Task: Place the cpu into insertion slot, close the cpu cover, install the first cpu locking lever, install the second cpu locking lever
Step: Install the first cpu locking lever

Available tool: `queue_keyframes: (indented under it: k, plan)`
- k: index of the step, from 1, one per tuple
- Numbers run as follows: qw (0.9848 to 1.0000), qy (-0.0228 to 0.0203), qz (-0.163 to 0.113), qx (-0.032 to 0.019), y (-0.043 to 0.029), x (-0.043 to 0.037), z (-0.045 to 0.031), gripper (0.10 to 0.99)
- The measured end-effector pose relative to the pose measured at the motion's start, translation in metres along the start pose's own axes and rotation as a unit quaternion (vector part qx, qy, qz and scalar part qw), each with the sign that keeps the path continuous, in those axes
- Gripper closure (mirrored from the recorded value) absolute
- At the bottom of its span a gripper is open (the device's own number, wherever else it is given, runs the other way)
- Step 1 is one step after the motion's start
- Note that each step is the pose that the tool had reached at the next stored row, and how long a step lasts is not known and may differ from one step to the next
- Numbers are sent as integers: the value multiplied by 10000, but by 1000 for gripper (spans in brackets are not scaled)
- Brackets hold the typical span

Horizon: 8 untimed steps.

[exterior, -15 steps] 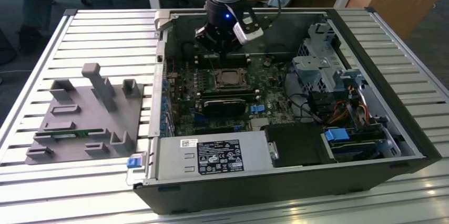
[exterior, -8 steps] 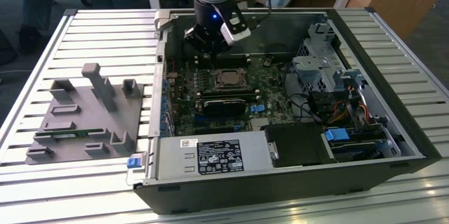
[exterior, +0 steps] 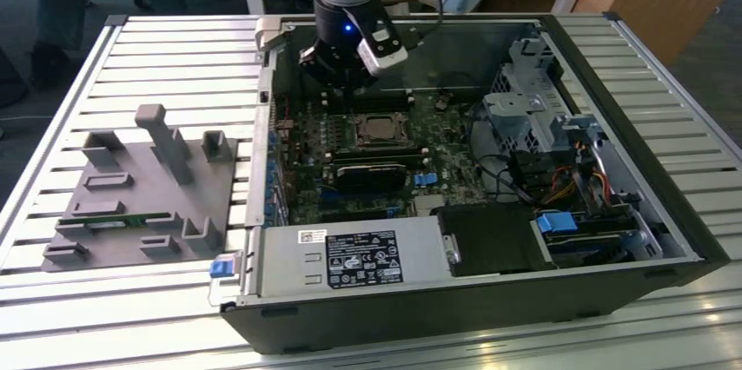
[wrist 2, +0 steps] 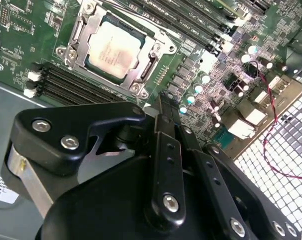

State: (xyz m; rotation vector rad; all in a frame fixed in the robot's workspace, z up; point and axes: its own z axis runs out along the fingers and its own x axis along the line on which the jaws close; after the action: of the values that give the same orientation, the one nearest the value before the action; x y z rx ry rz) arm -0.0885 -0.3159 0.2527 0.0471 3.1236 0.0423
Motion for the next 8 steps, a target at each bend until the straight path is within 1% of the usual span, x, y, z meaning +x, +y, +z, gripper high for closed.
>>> queue_keyframes:
  k: [8]
  plan:
    - [10000,0,1,-1,-1,31,5,980]
